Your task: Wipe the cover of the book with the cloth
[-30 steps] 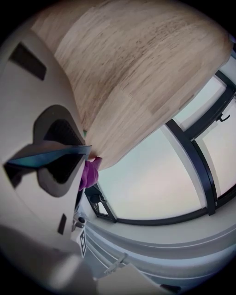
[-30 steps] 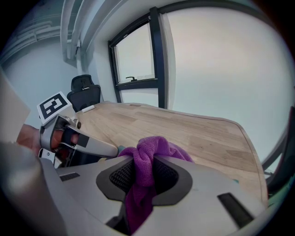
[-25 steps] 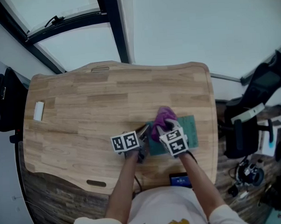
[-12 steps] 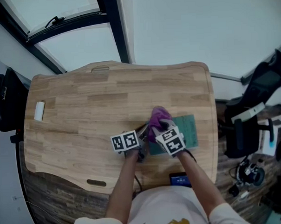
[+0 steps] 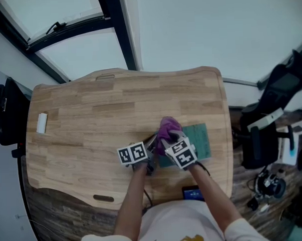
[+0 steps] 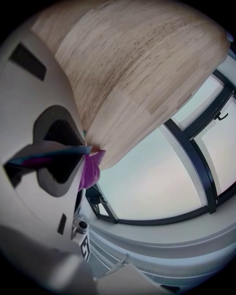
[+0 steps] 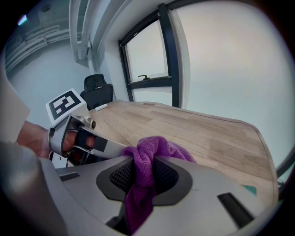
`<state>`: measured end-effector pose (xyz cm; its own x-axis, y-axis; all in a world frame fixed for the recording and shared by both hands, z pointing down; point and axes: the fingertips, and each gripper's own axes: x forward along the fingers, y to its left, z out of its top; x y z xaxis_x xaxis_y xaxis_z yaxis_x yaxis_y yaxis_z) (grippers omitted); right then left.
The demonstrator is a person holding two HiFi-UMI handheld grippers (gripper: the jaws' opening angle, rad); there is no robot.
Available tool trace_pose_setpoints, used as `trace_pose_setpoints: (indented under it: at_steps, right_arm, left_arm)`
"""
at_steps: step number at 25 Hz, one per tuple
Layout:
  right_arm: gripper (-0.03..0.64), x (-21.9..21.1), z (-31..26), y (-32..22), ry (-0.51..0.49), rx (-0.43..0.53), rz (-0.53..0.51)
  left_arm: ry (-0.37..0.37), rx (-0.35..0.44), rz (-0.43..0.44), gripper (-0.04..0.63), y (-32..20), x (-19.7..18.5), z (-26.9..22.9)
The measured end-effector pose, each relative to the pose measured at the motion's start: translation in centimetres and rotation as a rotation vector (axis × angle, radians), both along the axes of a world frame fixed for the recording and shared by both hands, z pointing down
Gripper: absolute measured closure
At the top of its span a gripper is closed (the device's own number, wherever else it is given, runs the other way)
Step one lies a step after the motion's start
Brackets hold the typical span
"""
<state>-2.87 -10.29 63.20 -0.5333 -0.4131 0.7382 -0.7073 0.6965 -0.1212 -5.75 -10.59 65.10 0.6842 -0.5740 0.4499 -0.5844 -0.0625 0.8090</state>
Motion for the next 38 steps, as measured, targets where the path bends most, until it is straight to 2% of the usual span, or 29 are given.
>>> trace_pose_setpoints:
  at_steps: [38]
  right_arm:
    - [0.540,-0.4,0.2,6.3,-0.010,-0.048,-0.084]
  left_arm:
    - [-0.005,0.003,-0.012,0.538,-0.1,-0.1,0.2]
